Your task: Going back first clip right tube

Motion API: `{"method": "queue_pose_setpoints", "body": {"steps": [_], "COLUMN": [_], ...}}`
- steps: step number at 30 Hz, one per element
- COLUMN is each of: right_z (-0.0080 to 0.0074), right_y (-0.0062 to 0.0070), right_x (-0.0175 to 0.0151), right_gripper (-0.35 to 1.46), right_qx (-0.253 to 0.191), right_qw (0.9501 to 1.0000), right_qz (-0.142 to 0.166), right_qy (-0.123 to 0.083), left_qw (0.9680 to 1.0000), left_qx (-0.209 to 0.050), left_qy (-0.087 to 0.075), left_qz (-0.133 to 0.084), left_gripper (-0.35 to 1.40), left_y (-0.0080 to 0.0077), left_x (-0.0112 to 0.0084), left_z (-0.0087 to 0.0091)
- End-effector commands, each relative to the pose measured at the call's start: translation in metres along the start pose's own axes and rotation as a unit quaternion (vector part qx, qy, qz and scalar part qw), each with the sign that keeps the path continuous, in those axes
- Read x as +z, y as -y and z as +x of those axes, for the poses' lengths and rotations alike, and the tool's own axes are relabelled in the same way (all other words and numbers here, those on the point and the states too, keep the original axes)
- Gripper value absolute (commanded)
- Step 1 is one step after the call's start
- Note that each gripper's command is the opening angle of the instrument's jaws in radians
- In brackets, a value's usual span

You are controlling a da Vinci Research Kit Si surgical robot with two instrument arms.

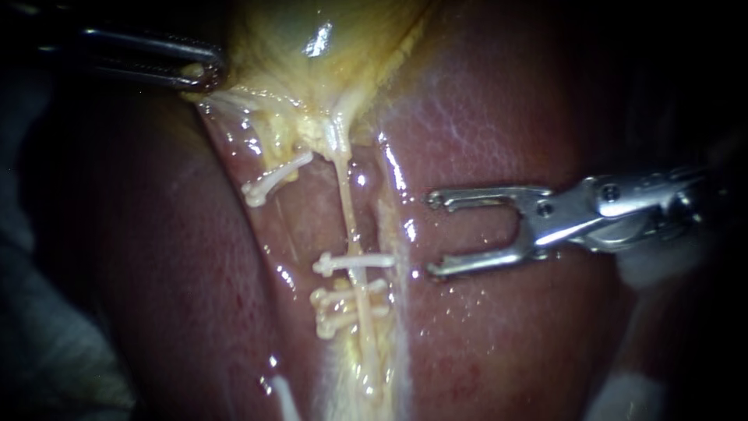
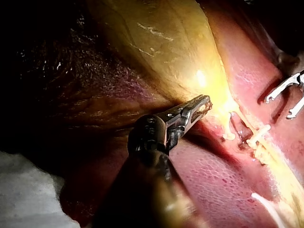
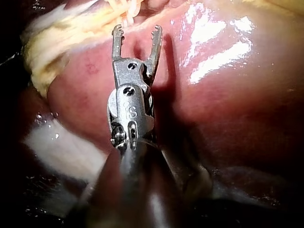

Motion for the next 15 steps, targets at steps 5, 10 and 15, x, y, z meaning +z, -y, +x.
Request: {"method": "queue_pose_setpoints", "body": {"steps": [5, 10, 15], "right_z": [0.0009, 0.0009, 0.0009], "right_y": [0.0006, 0.0007, 0.0007], "right_x": [-0.0006, -0.0006, -0.0006], "right_gripper": [0.49, 0.49, 0.49], "right_qx": [-0.012, -0.015, -0.015], "right_qw": [0.9999, 0.9999, 0.9999], "right_qz": [0.002, 0.002, 0.002], "right_qy": [0.000, 0.000, 0.000], "left_qw": [1.0000, 1.0000, 1.0000], "left_qx": [0.001, 0.004, 0.003], "left_qy": [-0.001, -0.002, 0.001], "left_qz": [0.002, 0.004, -0.001], "left_gripper": [-0.35, -0.35, -0.35], "left_y": [0.0002, 0.0009, 0.0018], "left_x": [0.0006, 0.0026, 0.0054], "left_z": [-0.0005, -0.0012, -0.0017]}}
